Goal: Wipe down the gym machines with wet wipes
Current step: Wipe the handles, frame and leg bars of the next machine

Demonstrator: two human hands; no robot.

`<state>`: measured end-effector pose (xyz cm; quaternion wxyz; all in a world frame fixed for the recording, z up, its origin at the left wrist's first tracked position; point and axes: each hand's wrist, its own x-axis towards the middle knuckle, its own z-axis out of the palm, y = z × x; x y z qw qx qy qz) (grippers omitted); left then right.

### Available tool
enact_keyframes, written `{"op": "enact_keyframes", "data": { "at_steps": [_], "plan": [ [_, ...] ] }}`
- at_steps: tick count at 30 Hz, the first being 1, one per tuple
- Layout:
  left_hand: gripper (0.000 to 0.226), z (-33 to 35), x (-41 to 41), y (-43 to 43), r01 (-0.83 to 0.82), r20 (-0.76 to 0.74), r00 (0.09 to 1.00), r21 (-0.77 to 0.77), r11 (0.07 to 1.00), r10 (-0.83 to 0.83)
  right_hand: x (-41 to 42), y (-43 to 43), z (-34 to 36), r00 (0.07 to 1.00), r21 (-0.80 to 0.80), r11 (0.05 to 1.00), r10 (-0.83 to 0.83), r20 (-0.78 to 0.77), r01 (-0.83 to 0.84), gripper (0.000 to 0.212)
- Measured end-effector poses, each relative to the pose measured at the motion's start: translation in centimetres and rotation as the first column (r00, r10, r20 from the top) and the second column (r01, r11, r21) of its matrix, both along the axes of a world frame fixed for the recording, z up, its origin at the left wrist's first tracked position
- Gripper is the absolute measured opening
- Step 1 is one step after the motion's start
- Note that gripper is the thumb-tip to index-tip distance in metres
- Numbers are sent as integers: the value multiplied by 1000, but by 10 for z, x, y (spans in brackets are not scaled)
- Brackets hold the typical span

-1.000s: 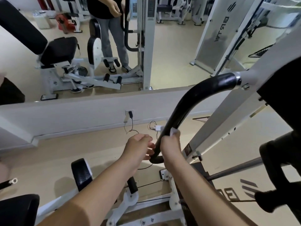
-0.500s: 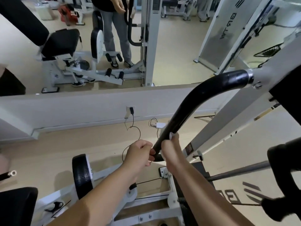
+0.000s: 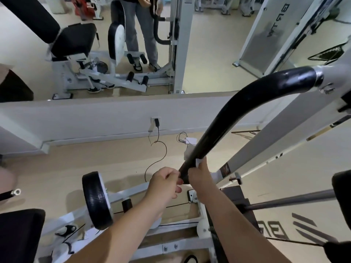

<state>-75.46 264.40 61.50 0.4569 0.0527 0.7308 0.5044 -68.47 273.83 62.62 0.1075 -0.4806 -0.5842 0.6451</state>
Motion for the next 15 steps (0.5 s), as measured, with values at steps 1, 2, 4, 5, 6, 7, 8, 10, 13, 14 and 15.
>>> {"op": "enact_keyframes", "data": {
  "at_steps": [1,2,4,5,6,7,8,10,13,14,15],
  "plan": [
    [18,-2,0,-2,-6,5,1000,-8,1000,6,0,1,-4,1000,-18,1000,5,-4,-5,52],
    [18,-3,-1,-4,-6,6,1000,-16,1000,6,-1,4,-3,999,-28,999,-31,-43,30,49],
    [20,-5,-2,-5,6,-1,1000,-31,999,-6,0,6,21,980,-10,991,-133,-146,133,47],
    [20,-6,-3,-5,7,0,1000,-33,999,-7,-1,9,33,969,20,987,-153,-196,160,54],
    [19,-7,-3,-4,0,9,1000,-31,1000,0,0,12,42,954,57,980,-169,-249,189,60],
    [18,-7,-2,-3,-7,21,1000,-28,1000,8,2,13,49,939,102,970,-182,-292,219,61],
    [18,-7,-1,-2,-9,27,1000,-28,1000,10,3,14,50,932,148,962,-174,-318,230,57],
    [23,-9,2,-3,-1,34,999,-22,1000,2,1,15,34,941,153,967,-148,-306,202,45],
    [30,-16,2,-4,-25,62,998,-10,1000,25,-2,12,-14,990,61,993,-93,-111,100,45],
    [30,-19,1,-5,-33,61,998,-17,999,34,-2,11,-30,999,43,998,-34,-24,35,51],
    [29,-22,0,-5,-39,54,998,-25,999,40,-2,11,-43,999,1,1000,30,42,-30,56]
  ]
}}
